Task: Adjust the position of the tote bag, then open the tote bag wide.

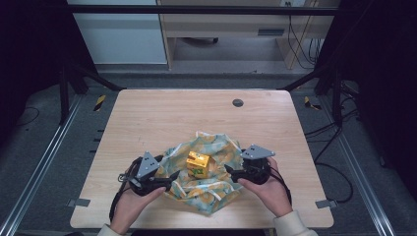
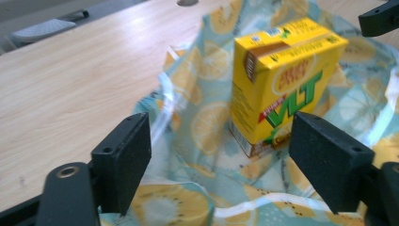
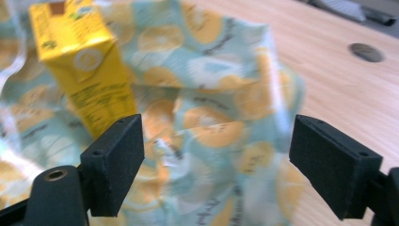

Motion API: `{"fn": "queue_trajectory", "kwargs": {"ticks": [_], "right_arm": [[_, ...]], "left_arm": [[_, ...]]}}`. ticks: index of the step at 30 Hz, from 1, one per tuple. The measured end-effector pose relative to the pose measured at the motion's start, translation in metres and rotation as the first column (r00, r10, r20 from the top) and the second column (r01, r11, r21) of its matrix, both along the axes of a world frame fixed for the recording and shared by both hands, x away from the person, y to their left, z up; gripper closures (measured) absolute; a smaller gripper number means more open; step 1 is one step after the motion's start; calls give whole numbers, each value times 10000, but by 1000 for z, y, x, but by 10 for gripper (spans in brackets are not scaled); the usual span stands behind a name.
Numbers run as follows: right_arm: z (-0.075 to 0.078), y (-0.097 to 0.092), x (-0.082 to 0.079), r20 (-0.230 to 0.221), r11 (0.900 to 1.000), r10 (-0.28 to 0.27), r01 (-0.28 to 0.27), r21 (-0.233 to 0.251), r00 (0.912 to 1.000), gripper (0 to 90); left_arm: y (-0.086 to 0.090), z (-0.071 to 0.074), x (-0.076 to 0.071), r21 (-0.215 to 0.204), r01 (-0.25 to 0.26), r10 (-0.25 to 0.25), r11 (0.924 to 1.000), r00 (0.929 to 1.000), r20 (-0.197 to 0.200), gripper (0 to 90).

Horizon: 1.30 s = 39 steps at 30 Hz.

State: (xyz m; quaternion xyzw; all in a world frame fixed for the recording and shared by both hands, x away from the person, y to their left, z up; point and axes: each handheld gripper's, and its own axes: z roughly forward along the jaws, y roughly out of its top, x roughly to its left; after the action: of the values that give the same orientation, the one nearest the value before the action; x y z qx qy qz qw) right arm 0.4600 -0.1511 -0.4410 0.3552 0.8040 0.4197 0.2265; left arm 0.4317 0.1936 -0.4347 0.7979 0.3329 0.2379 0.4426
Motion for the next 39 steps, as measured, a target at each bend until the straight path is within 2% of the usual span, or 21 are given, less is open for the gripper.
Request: {"fn": "queue_trajectory", "kwargs": {"ticks": [5,8,11,16,19,22,27,33,39], "right_arm": [[7,-15,4,131,9965,-746,740,391,9971,155],[11,-26,6,218,9907,-1189,1171,689,9927,149],[13,-37,8,336,9842,-1586,1553,850,9868,142],[14,-52,11,399,9725,-2147,2099,1006,9759,125],[14,-65,13,392,9601,-2642,2590,1052,9637,113],[12,-80,15,385,9452,-3108,3046,1176,9497,100],[9,-96,17,375,9308,-3513,3446,1218,9355,93],[7,-110,18,280,9162,-3848,3782,1325,9226,88],[0,-126,20,164,9014,-4232,4191,1089,9059,82]], "left_arm": [[23,12,3,-446,-611,621,9971,9978,214,176],[41,17,6,-648,-1123,1144,9916,9930,308,170],[57,18,9,-670,-1591,1617,9850,9862,345,163],[86,19,15,-692,-2415,2442,9679,9692,334,143],[106,13,20,-637,-3066,3085,9497,9510,215,127],[118,7,24,-579,-3510,3516,9346,9361,6,117],[123,3,28,-531,-3596,3598,9316,9330,-75,108],[122,-2,32,-28,-3531,3531,9356,9356,39,98],[130,-8,39,280,-3771,3772,9258,9261,3,95]]}}
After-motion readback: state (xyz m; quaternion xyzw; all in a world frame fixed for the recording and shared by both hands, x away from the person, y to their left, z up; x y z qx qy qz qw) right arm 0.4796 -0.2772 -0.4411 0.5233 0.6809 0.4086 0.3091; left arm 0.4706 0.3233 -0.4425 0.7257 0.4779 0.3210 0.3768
